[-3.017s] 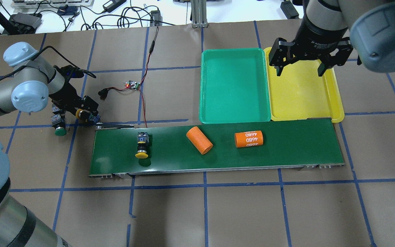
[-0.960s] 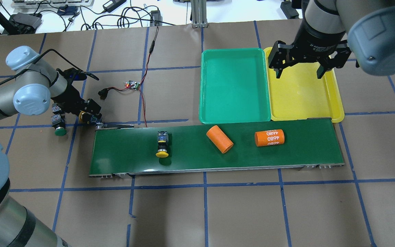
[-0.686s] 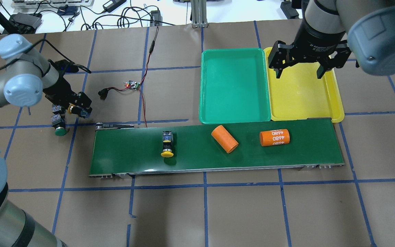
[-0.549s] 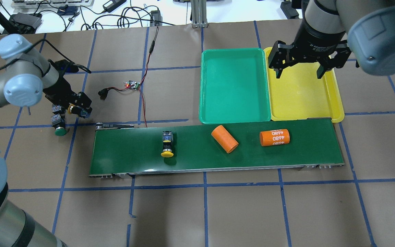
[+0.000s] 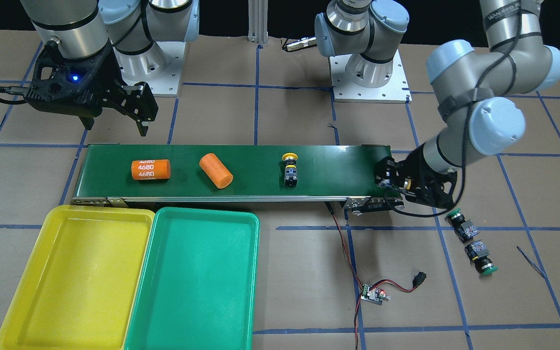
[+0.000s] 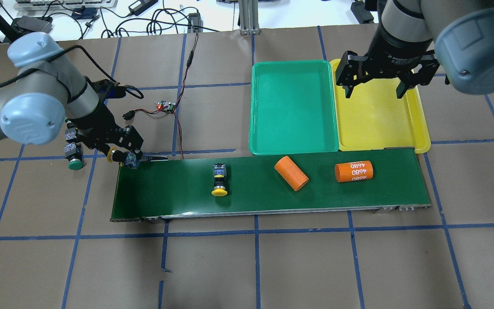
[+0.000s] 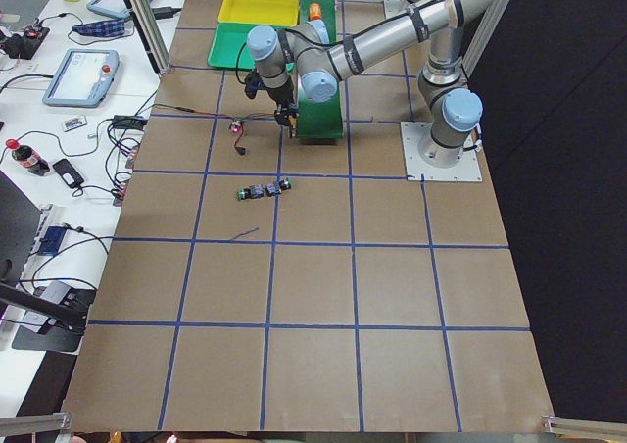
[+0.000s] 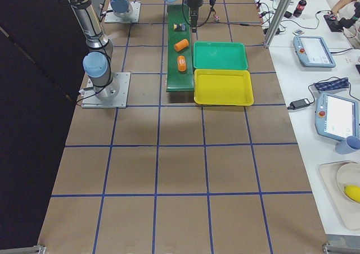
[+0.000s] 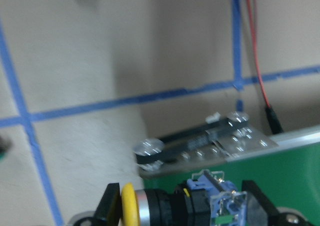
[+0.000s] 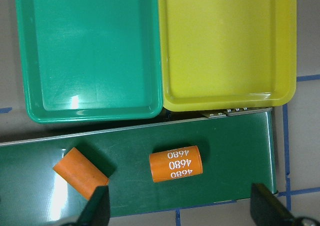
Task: Sort buttons by color to trays
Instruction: 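Carry the held button over the belt and lower it, then open the left gripper on the belt and lift away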
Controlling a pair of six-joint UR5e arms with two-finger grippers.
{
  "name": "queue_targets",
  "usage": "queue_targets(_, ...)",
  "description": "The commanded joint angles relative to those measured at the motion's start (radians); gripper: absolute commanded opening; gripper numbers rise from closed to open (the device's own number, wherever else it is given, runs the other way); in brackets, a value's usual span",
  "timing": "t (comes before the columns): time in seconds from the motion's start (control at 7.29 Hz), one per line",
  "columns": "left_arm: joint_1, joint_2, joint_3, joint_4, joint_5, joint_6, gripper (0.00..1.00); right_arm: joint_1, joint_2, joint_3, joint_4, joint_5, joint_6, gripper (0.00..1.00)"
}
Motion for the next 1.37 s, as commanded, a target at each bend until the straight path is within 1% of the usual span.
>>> queue_targets(0.0, -0.010, 0.047, -0.111, 0.003, -0.002, -0.003, 0.01, 0.000, 0.000, 0.000, 0.000, 0.000, 0.000, 1.00)
queue_targets(0.14, -0.008, 0.033, -0.138, 0.043, -0.003, -0.004, 0.15, 0.000, 0.000, 0.000, 0.000, 0.000, 0.000, 1.00)
queue_targets(0.27, -0.008, 0.016, -0.139, 0.107, -0.008, -0.005, 0.43, 0.000, 0.000, 0.000, 0.000, 0.000, 0.000, 1.00)
queue_targets(0.41, -0.008, 0.014, -0.136, 0.123, -0.081, -0.016, 0.98, 0.000, 0.000, 0.000, 0.000, 0.000, 0.000, 1.00)
queue_targets(0.55, -0.010, 0.019, -0.136, 0.115, -0.106, -0.064, 1.00, 0.000, 0.000, 0.000, 0.000, 0.000, 0.000, 1.00)
queue_targets(0.82, -0.010, 0.039, -0.130, 0.120, -0.104, -0.071, 1.00, 0.000, 0.000, 0.000, 0.000, 0.000, 0.000, 1.00)
queue_targets(0.96, -0.004, 0.060, -0.104, 0.118, -0.100, -0.071, 1.00, 0.000, 0.000, 0.000, 0.000, 0.000, 0.000, 1.00)
queue_targets(1.1, 0.022, 0.056, -0.018, 0.105, -0.012, -0.065, 1.00, 0.000, 0.002, 0.000, 0.000, 0.000, 0.000, 1.00)
queue_targets(1.23, 0.050, 0.006, 0.091, 0.106, 0.117, -0.060, 1.00, 0.000, 0.001, 0.000, 0.000, 0.000, 0.000, 1.00)
